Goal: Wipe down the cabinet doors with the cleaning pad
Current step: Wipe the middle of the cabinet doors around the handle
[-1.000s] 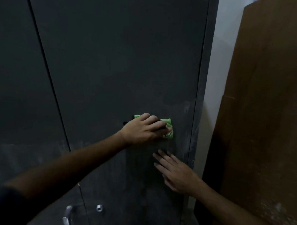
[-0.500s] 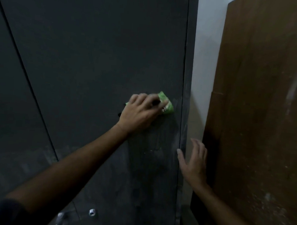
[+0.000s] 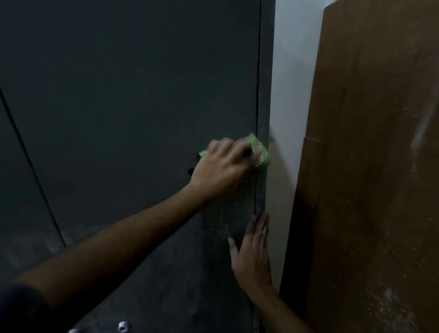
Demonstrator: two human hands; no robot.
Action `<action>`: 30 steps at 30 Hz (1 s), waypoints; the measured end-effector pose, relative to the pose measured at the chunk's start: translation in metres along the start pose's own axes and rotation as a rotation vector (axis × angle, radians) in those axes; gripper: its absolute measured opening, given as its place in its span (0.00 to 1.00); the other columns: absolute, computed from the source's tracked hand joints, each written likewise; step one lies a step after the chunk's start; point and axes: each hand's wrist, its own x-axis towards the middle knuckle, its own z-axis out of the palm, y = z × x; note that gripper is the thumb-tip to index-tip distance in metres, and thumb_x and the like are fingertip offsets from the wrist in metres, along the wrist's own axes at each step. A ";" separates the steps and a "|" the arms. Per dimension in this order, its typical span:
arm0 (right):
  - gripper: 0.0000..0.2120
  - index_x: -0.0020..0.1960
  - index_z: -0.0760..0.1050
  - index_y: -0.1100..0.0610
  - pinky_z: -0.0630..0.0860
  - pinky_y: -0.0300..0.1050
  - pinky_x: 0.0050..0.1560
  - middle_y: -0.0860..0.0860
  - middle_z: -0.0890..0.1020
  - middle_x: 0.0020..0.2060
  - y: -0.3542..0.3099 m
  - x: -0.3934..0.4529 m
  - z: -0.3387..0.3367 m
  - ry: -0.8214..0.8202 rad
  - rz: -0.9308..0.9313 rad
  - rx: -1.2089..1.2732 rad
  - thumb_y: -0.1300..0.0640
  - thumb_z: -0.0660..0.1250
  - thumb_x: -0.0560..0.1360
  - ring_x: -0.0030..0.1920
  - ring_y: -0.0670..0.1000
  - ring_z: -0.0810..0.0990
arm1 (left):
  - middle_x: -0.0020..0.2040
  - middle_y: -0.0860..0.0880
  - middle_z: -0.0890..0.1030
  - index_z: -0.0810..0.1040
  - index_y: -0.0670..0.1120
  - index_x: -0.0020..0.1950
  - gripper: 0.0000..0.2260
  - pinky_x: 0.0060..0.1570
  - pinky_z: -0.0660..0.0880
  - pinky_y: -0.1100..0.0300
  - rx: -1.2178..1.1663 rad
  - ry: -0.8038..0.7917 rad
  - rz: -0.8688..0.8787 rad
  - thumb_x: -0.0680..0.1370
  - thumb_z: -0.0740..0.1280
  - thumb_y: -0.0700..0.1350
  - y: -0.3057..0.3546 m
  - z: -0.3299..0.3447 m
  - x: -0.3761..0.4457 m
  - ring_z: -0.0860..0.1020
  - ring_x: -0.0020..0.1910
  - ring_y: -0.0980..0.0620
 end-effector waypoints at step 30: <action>0.52 0.81 0.49 0.69 0.61 0.59 0.78 0.69 0.53 0.79 0.020 -0.028 0.022 -0.002 -0.188 -0.124 0.42 0.73 0.74 0.79 0.66 0.57 | 0.62 0.47 0.78 0.83 0.50 0.68 0.16 0.48 0.69 0.48 -0.091 0.079 -0.205 0.81 0.70 0.49 0.012 0.001 -0.008 0.71 0.55 0.42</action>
